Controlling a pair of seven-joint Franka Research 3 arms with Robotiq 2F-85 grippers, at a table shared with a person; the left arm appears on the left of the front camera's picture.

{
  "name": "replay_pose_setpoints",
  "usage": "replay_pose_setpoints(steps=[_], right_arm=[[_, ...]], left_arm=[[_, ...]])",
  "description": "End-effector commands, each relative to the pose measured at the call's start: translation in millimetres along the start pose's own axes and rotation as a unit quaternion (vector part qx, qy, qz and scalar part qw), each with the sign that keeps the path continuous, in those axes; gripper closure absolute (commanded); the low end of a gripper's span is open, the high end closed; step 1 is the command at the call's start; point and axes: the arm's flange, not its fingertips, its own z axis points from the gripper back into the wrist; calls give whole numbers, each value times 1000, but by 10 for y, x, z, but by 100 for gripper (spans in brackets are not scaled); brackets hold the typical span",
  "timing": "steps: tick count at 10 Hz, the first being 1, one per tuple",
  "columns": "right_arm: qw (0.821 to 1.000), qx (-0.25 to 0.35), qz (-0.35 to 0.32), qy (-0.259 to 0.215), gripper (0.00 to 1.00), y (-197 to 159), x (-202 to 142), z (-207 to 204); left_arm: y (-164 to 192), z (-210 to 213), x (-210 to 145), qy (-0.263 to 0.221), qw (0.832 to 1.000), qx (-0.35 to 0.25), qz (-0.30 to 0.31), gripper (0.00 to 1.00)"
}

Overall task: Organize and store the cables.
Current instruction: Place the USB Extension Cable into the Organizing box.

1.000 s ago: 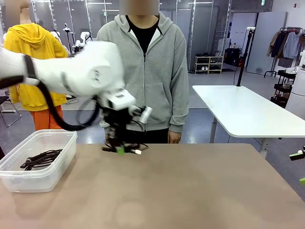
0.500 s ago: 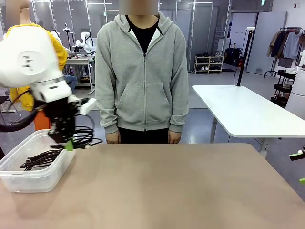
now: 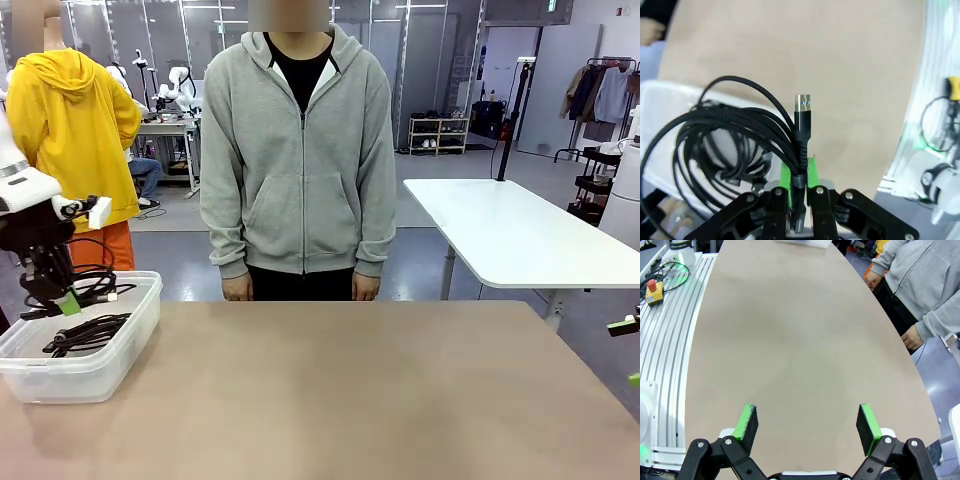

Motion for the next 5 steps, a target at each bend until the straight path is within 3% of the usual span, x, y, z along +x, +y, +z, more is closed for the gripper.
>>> replay_pose_setpoints(steps=[1, 2, 5], right_arm=[[1000, 8, -14, 3, 0, 22, 41, 8], [1000, 8, -14, 3, 0, 22, 41, 8], [1000, 8, -14, 3, 0, 22, 41, 8]], left_arm=[[35, 98, 102, -36, 998, 57, 15, 85], [0, 0, 0, 0, 1000, 0, 0, 85], [42, 21, -7, -9, 1000, 15, 9, 85]])
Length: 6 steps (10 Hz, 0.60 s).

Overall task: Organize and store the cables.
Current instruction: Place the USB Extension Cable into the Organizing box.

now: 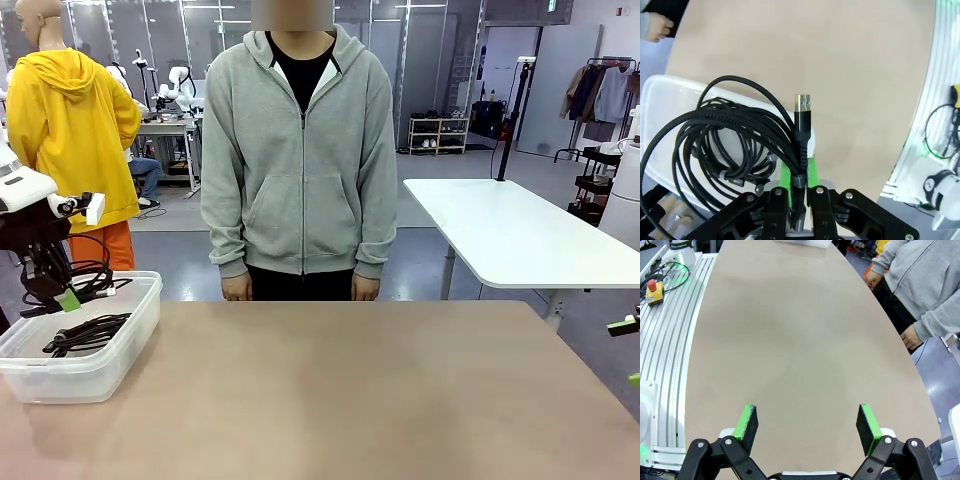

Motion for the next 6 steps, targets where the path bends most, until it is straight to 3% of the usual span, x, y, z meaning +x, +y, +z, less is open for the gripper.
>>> replay_pose_setpoints(steps=[1, 4, 6], right_arm=[[1000, 8, -14, 3, 0, 22, 41, 8], [1000, 8, -14, 3, 0, 22, 41, 8], [1000, 8, -14, 3, 0, 22, 41, 8]], left_arm=[[79, 20, 27, 23, 999, 32, -26, 85], [391, -292, -218, 27, 991, 34, -126, 85], [572, -432, -421, 2, 992, 14, -127, 85]])
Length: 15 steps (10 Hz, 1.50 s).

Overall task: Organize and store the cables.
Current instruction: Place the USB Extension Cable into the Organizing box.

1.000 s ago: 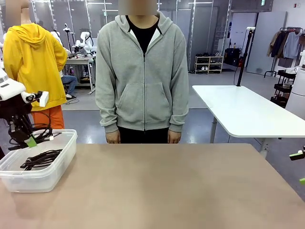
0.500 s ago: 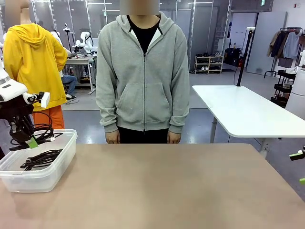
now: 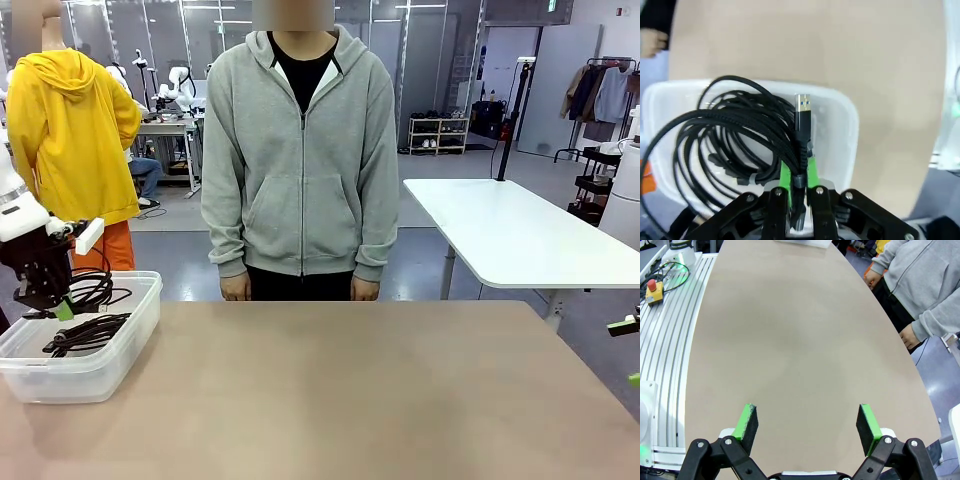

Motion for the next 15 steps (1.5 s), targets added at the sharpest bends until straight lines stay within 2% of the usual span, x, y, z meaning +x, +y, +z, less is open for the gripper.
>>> replay_pose_setpoints(steps=[1, 4, 7, 13, 14, 15], right_arm=[[1000, 8, -14, 3, 0, 22, 41, 7], [1000, 8, -14, 3, 0, 22, 41, 7], [1000, 8, -14, 3, 0, 22, 41, 7], [1000, 8, -14, 3, 0, 22, 41, 7], [1000, 8, -14, 3, 0, 22, 41, 7], [1000, 8, -14, 3, 0, 22, 41, 7]], left_arm=[[191, -71, -231, -31, 999, -5, 9, 85], [268, -297, -357, -38, 998, -41, 30, 85], [373, -568, -332, -34, 996, -76, 36, 85], [380, -459, -291, -22, 997, -66, 43, 0], [372, -422, -277, -20, 997, -61, 44, 0], [357, -370, -265, -18, 997, -55, 44, 12]])
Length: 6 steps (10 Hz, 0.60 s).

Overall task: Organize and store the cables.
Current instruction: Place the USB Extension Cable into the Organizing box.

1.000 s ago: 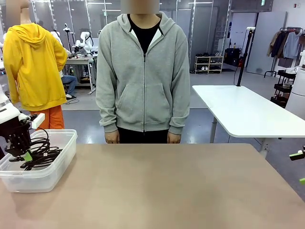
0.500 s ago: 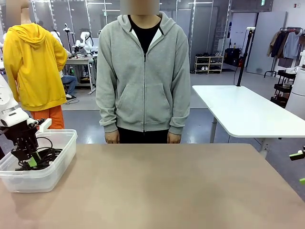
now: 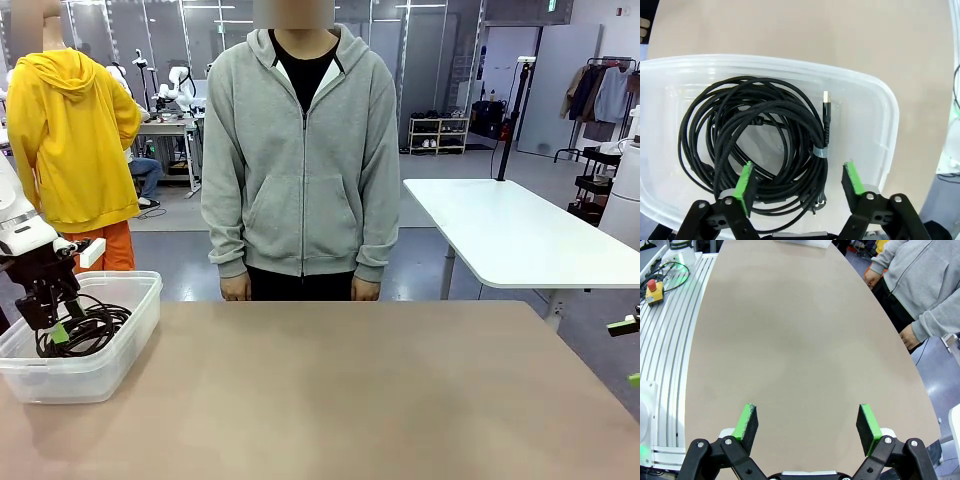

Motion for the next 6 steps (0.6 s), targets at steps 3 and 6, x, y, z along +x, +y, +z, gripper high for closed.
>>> replay_pose_setpoints(steps=[3, 6], right_arm=[[1000, 8, -14, 3, 0, 22, 40, 8], [1000, 8, -14, 3, 0, 22, 40, 8]], left_arm=[[-128, 221, 78, 1, 1000, 21, 7, 0], [-28, 90, 117, -17, 999, -7, 32, 0]])
